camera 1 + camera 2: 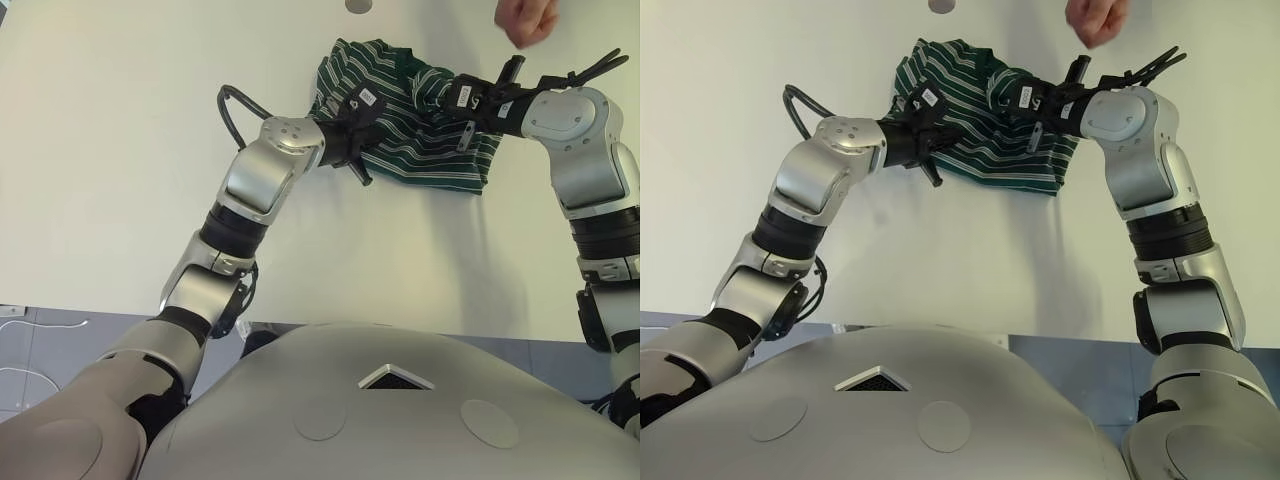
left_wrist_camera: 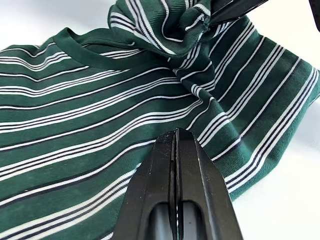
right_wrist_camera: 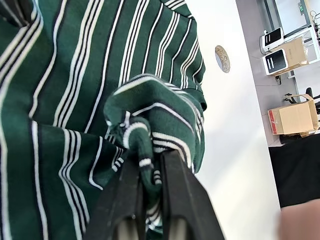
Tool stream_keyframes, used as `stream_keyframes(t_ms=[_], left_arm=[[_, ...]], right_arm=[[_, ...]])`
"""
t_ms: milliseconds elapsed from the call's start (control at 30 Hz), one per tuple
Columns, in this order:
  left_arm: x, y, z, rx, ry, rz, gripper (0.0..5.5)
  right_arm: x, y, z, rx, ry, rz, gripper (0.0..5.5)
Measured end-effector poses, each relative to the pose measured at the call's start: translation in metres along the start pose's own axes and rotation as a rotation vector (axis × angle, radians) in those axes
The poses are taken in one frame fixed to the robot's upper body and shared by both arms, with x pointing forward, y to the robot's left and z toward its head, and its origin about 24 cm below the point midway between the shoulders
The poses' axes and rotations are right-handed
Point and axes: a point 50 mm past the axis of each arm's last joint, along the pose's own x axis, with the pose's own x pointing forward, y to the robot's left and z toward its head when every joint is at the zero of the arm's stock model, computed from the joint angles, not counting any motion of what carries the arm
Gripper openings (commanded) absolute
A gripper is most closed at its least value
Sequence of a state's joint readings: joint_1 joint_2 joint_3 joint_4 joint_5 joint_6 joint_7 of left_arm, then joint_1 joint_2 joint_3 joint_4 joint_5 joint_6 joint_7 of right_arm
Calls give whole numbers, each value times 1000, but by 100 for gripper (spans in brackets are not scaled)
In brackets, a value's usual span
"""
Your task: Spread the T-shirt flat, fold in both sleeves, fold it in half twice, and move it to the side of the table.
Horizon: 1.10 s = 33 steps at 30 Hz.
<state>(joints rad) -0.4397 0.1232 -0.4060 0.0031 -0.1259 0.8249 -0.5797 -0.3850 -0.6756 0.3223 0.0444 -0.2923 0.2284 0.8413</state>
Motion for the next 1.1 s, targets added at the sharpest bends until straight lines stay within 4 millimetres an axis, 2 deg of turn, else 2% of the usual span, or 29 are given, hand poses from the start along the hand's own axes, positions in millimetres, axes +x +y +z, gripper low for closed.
stream_keyframes(t_ms=[367,533,633,700,867,967,1033,1100], left_arm=[[-13,13,-9,-49,0,56,0],[-5,12,21,10,-40,29,0],[7,12,22,5,6,5,0],[17,16,33,25,38,16,0],[18,16,36,49,30,29,0],[6,28,28,238,22,166,0],[-13,34,19,682,94,269,0],[-30,33,-1,1001,199,256,0]], right_arm=[[0,0,-1,-10,11,-4,35],[-1,2,0,-18,8,-2,35],[-1,4,-1,-18,11,-1,35],[-1,5,-2,-18,13,2,35],[-1,5,-2,-22,11,3,35],[-1,5,-2,-23,10,3,35],[-1,5,-2,-23,9,3,35],[-2,7,-2,-21,10,5,35]])
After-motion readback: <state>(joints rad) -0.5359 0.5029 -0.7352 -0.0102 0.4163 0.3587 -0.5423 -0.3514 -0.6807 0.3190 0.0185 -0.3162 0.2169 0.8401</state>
